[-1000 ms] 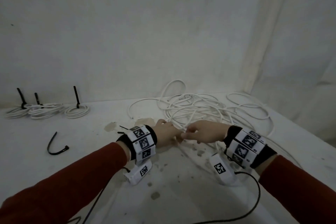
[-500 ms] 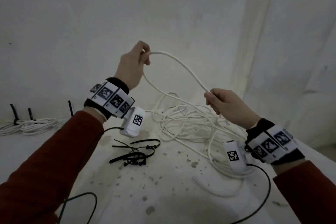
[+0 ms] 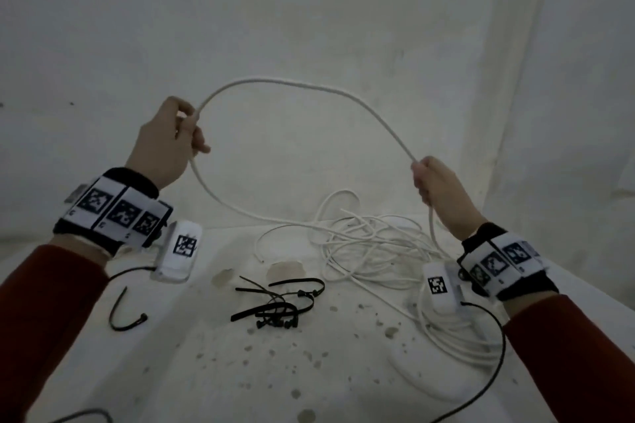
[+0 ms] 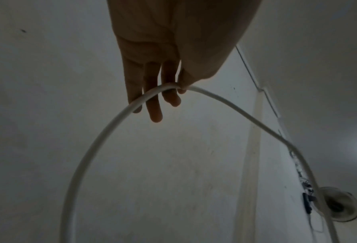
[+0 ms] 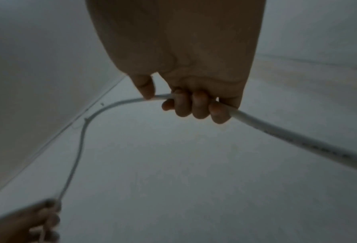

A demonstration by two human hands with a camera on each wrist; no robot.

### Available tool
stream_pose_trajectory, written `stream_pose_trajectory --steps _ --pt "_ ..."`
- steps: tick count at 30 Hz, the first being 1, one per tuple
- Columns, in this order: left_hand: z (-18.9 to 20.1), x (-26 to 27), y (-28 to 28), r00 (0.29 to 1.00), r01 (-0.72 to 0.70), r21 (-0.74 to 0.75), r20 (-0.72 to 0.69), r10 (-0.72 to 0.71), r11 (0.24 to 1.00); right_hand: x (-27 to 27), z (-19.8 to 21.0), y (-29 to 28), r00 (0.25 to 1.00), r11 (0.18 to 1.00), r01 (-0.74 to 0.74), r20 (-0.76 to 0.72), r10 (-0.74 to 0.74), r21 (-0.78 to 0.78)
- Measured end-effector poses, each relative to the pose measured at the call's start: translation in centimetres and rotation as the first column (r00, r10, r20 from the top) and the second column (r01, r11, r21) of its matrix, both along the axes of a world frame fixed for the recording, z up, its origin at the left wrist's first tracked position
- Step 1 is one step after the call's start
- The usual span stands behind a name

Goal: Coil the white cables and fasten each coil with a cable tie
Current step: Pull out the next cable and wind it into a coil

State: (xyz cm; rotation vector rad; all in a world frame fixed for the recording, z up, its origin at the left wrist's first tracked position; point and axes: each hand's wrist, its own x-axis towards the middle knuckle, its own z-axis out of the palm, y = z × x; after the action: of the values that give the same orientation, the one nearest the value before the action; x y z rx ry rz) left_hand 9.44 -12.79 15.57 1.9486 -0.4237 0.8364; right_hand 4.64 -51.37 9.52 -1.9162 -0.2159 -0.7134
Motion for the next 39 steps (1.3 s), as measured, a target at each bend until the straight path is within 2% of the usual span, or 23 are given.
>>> stream_pose_trajectory --steps 1,3,5,7,10,14,16,18,20,23,26,29,31,35,38,39 --pt "-0.8 -0.2 0.6 0.999 -0.016 0.008 -0.046 0.016 1.000 -0.1 1.2 0.6 0.997 0.995 -0.063 0.039 0.060 0.081" --pt "-2.5 -0.7 1.7 0.990 -0.043 0.012 -0.134 0.044 0.999 -0.5 3.7 2.1 0.980 0.987 -0.136 0.156 0.122 0.081" --pt "-3.7 -1.3 2.4 0.979 -0.071 0.028 -0.189 0.075 0.997 -1.0 6.0 3.7 0.945 0.988 -0.147 0.289 0.151 -0.035" --pt "-4.1 -2.1 2.9 0.974 -0.085 0.032 -0.210 0.089 0.996 -1.2 7.8 5.4 0.917 0.979 -0.083 0.372 0.147 -0.184" --pt "-3.4 -3.5 2.8 0.981 -0.066 0.067 -0.177 0.077 0.996 -0.7 9.1 8.7 0.910 0.900 0.030 0.384 0.155 -0.434" --pt "-1.3 -6.5 0.9 0.999 -0.034 0.247 -0.005 0.037 0.968 0.4 8.1 13.3 0.910 0.801 0.002 0.334 0.247 -0.599" --pt "-0.4 -7.6 0.0 0.996 -0.074 0.370 0.073 0.051 0.926 0.8 7.5 15.0 0.916 0.794 -0.031 0.301 0.265 -0.607" --pt "0.0 -8.1 -0.6 0.981 -0.157 0.501 0.177 0.076 0.851 1.0 7.2 15.9 0.917 0.796 -0.046 0.291 0.274 -0.604" --pt "0.0 -8.1 -0.6 0.962 -0.201 0.564 0.267 0.054 0.801 1.1 7.1 16.4 0.911 0.803 -0.069 0.290 0.292 -0.592" --pt "0.0 -7.4 0.3 0.937 -0.238 0.491 0.342 0.066 0.838 1.0 6.4 16.5 0.914 0.854 -0.166 0.248 0.321 -0.493" --pt "0.2 -6.4 2.3 0.897 -0.357 0.380 0.394 0.200 0.853 1.3 4.6 15.1 0.939 0.900 -0.225 0.165 0.303 -0.374" --pt "0.2 -5.4 5.0 0.858 -0.450 0.261 0.393 0.332 0.854 1.7 2.5 12.3 0.968 0.894 -0.186 0.082 0.239 -0.407" --pt "-0.1 -4.8 6.6 0.845 -0.489 0.246 0.372 0.385 0.837 1.4 1.4 10.6 0.981 0.860 -0.136 0.056 0.187 -0.492" --pt "-1.5 -3.9 7.9 0.820 -0.560 0.305 0.335 0.464 0.770 0.8 1.3 9.2 0.995 0.833 -0.096 -0.033 0.093 -0.545" --pt "-2.5 -3.5 9.4 0.769 -0.638 0.275 0.270 0.580 0.719 0.8 1.7 8.1 0.975 0.910 -0.157 -0.207 0.081 -0.383" --pt "-2.8 -3.6 9.8 0.761 -0.649 0.293 0.237 0.604 0.702 0.8 1.7 7.8 0.973 0.924 -0.161 -0.211 0.091 -0.348"
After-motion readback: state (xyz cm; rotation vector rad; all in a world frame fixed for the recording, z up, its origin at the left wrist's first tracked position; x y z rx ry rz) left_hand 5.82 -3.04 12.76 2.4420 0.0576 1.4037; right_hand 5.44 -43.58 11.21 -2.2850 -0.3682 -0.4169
